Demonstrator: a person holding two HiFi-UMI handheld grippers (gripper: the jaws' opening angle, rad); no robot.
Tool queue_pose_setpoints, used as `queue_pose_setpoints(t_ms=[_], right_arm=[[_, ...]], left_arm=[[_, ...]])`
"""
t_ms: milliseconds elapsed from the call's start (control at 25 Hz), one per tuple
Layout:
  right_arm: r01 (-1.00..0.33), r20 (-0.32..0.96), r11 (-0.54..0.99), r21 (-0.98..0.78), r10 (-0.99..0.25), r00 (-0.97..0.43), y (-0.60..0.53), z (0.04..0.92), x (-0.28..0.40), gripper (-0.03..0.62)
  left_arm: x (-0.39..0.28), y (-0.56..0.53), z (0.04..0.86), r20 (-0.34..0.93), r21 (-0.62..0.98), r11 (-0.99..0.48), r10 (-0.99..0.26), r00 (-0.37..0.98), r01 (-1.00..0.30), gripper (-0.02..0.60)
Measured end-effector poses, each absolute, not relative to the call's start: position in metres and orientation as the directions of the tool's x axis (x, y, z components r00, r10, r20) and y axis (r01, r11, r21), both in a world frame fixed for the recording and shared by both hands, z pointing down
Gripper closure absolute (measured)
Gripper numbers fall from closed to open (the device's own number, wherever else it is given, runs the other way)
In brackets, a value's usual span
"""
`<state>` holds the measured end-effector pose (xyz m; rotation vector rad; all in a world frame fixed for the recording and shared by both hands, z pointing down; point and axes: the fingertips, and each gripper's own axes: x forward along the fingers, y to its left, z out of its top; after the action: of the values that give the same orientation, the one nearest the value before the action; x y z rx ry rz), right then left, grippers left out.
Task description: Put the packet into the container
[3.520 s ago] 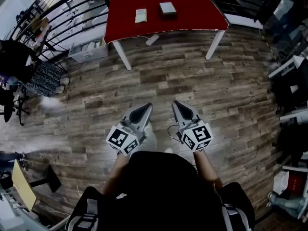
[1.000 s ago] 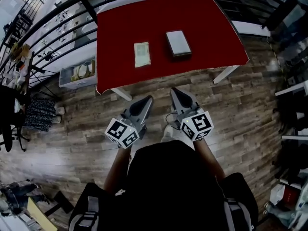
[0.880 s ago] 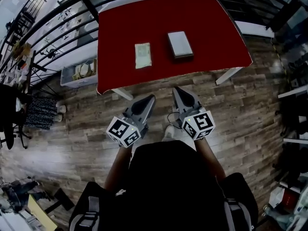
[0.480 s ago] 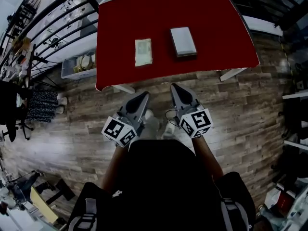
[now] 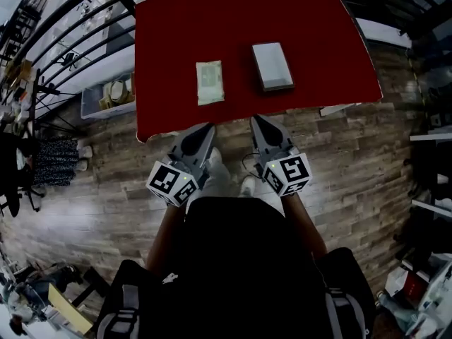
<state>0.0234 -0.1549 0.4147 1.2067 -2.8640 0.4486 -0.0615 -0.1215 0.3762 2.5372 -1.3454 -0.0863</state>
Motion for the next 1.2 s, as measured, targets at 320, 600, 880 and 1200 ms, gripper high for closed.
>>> queue_pose_setpoints(t_ms=[320, 600, 880, 1200], right_arm=[[-0.729, 0.157, 0.64, -0.244, -0.715, -0.681, -0.201, 0.418, -0.025, 0.574], [-0.775, 0.221, 0.6, -0.198, -0.743, -0.632, -0.224, 0.418, -0.049, 0.574], [-0.818, 0.245, 0.546, -0.182, -0.78, -0.575, -0.241, 0.433, -0.069, 0.574], [-0.836, 0.296, 0.513, -0.195, -0.782, -0.549, -0.266, 0.468, -0.087, 0.574]], left_arm=[[-0.105, -0.177, 0.379, 0.072, 0.277, -0.555, -0.802, 0.592, -0.785, 0.574], [-0.139, -0.21, 0.385, 0.02, 0.31, -0.596, -0.775, 0.632, -0.741, 0.574], [-0.165, -0.228, 0.393, 0.011, 0.316, -0.624, -0.751, 0.66, -0.715, 0.575], [-0.182, -0.246, 0.417, 0.047, 0.32, -0.613, -0.751, 0.658, -0.722, 0.575]])
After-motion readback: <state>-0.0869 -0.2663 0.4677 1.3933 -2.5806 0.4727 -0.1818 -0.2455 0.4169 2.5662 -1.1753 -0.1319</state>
